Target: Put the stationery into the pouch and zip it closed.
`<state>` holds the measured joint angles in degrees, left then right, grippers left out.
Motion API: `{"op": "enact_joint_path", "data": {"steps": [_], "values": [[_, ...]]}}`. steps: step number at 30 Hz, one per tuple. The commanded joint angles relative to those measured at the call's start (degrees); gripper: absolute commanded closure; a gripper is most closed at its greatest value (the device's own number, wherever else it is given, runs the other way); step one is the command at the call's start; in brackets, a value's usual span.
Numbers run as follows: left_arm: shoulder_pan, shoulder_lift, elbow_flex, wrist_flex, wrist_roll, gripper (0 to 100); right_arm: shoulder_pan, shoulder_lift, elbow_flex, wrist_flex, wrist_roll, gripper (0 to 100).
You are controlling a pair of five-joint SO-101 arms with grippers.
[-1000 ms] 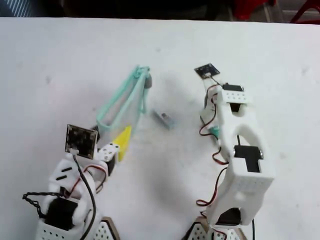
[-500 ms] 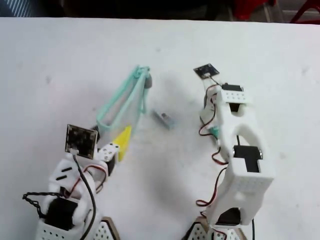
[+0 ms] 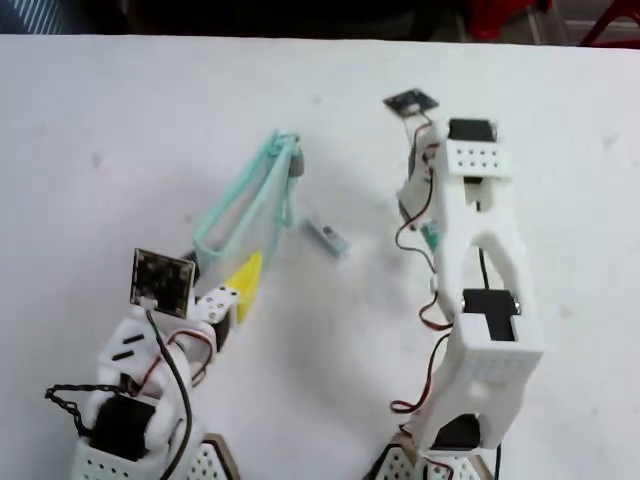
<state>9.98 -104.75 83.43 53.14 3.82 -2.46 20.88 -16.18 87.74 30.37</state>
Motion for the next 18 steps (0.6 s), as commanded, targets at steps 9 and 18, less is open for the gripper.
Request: {"op": "enact_joint_path", "data": {"steps": [9, 18], "values": [[0.66, 0.31, -0.62, 0.26, -0.62, 78, -9.19, -3.38, -14.68, 10.68, -8.35, 98.1], [0.66, 0.31, -0.62, 0.18, -0.62, 78, -17.01, -17.19, -14.51, 10.68, -8.62, 98.1]]}}
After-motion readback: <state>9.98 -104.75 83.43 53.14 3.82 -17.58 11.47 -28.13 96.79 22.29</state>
